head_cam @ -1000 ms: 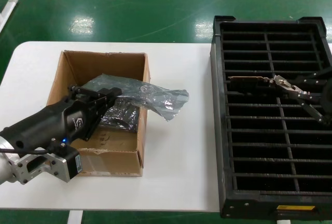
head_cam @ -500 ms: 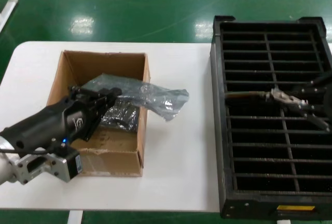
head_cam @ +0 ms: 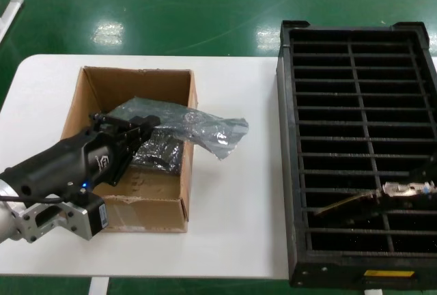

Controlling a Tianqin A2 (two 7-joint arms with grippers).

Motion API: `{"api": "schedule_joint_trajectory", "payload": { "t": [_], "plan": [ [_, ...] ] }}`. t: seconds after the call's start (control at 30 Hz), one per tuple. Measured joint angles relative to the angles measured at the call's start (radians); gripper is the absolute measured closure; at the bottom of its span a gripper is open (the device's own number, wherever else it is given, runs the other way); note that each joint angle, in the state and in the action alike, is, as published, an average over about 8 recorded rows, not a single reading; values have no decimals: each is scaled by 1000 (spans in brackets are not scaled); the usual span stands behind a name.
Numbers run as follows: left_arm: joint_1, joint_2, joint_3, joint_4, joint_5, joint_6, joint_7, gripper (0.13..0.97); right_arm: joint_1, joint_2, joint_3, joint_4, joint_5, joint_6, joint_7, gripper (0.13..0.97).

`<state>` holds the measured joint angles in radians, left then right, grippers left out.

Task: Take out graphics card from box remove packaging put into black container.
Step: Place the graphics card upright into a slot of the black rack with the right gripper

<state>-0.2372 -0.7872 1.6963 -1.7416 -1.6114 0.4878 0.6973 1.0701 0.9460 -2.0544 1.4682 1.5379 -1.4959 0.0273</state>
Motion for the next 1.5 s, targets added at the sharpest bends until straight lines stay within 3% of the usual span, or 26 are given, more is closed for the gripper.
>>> {"api": "schedule_joint_trajectory", "payload": {
  "t": [0.47,0.8,1.13,1.5],
  "plan": [
    [0,0,0,0,0,0,0,959,98,-70,-85,-61,-50,-67,258,908],
    [0,0,0,0,0,0,0,959,120,-49,-125,-66,-4,-73,421,908],
    [0,0,0,0,0,0,0,959,121,-4,-179,-36,12,-73,467,908],
    [0,0,0,0,0,0,0,959,101,-12,-170,-44,-63,-61,449,908]
  ]
}}
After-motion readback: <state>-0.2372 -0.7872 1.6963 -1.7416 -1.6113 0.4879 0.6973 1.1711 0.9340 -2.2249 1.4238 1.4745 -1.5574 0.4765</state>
